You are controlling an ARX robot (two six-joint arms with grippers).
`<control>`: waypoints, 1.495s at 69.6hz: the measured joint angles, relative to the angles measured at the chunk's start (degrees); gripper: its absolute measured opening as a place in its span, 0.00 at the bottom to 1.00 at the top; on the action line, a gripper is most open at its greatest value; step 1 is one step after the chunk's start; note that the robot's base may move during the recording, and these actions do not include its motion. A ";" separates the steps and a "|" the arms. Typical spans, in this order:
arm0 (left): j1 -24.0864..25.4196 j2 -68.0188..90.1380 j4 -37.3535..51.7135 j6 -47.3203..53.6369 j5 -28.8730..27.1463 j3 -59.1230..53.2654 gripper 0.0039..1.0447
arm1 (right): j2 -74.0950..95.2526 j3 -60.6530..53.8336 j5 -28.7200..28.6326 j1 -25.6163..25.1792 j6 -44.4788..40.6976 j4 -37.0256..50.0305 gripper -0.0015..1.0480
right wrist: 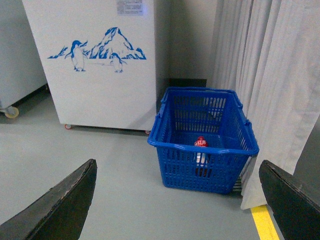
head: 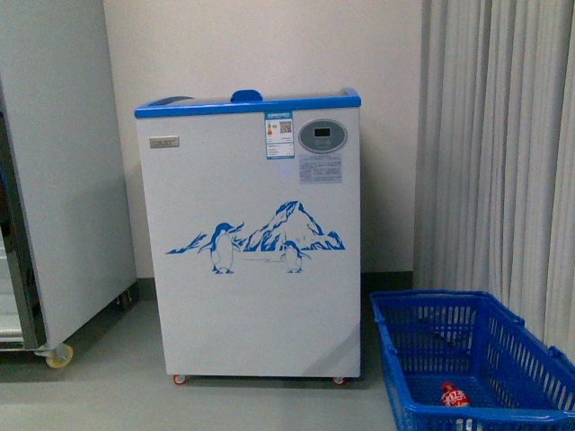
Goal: Put drink in fridge
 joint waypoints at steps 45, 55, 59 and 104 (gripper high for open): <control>0.00 0.00 0.00 0.00 0.00 0.00 0.92 | 0.00 0.00 0.00 0.00 0.00 0.00 0.93; 0.00 -0.02 0.00 0.00 0.00 0.00 0.92 | -0.02 0.00 0.00 0.00 0.00 0.00 0.93; 0.00 -0.02 0.00 0.00 0.00 0.00 0.92 | -0.02 0.00 0.00 0.00 0.00 0.00 0.93; 0.00 -0.02 0.00 0.00 -0.02 0.00 0.92 | -0.02 0.00 0.00 0.00 0.00 0.00 0.93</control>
